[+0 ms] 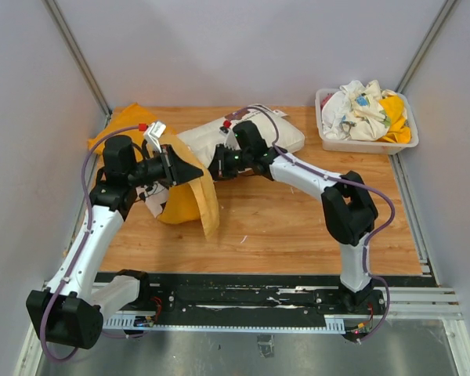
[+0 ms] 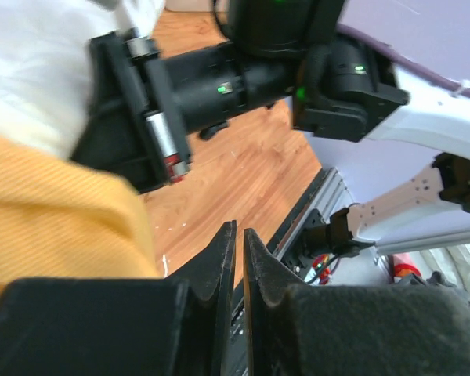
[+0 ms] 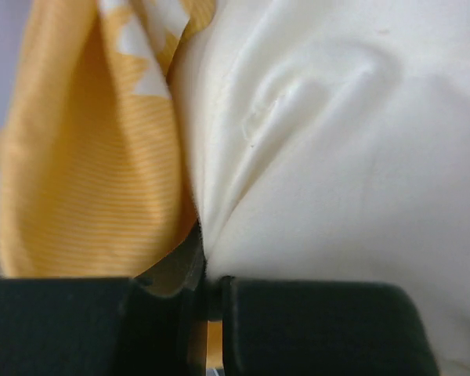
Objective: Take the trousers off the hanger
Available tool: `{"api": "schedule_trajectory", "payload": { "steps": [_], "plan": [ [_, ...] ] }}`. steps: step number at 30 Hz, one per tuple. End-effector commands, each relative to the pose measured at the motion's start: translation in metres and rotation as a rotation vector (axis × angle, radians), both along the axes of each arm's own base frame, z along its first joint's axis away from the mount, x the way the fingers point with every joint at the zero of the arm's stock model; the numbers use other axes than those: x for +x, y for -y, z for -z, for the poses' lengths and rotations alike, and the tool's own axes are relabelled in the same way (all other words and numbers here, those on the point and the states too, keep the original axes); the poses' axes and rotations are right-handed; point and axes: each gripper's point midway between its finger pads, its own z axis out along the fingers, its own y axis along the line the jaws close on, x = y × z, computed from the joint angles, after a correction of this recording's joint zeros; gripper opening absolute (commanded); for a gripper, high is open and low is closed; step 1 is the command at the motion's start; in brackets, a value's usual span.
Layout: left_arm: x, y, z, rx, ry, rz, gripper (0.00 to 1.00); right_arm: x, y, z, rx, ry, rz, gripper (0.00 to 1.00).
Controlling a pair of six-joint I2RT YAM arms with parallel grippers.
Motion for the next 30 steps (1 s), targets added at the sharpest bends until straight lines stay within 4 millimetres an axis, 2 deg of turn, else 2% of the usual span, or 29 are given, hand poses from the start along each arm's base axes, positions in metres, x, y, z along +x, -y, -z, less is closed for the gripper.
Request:
{"api": "schedule_trajectory", "payload": {
  "steps": [1, 6, 12, 15, 19, 20, 22, 23, 27, 30],
  "plan": [
    [-0.006, 0.008, -0.035, -0.074, 0.077, 0.07, 0.13, -0.008, -0.038, 0.007, 0.025, 0.016, -0.075, 0.01],
    [-0.005, 0.007, -0.044, -0.072, 0.1, 0.07, 0.12, -0.019, -0.054, 0.025, 0.02, -0.02, -0.111, 0.01],
    [0.0, 0.002, -0.03, -0.032, 0.081, 0.026, 0.13, -0.033, -0.045, 0.044, -0.01, -0.053, -0.122, 0.01],
    [0.008, -0.008, -0.009, 0.018, 0.025, -0.075, 0.17, -0.039, -0.037, 0.052, -0.035, -0.054, -0.121, 0.01],
    [0.013, -0.039, 0.04, 0.144, -0.15, -0.295, 0.21, -0.041, -0.03, 0.058, -0.056, -0.057, -0.117, 0.01],
    [0.011, -0.047, 0.051, 0.164, -0.187, -0.354, 0.25, -0.042, -0.029, 0.059, -0.059, -0.059, -0.117, 0.01],
    [0.005, -0.061, 0.067, 0.174, -0.259, -0.464, 0.43, -0.041, -0.03, 0.057, -0.058, -0.052, -0.119, 0.01],
    [0.002, -0.067, 0.074, 0.168, -0.296, -0.522, 0.47, -0.04, -0.03, 0.057, -0.059, -0.048, -0.121, 0.01],
    [-0.005, -0.084, 0.101, 0.164, -0.385, -0.659, 0.5, -0.039, -0.031, 0.057, -0.065, -0.04, -0.126, 0.0],
    [0.002, -0.087, 0.108, 0.169, -0.411, -0.694, 0.5, -0.038, -0.031, 0.059, -0.07, -0.044, -0.128, 0.01]
  ]
}}
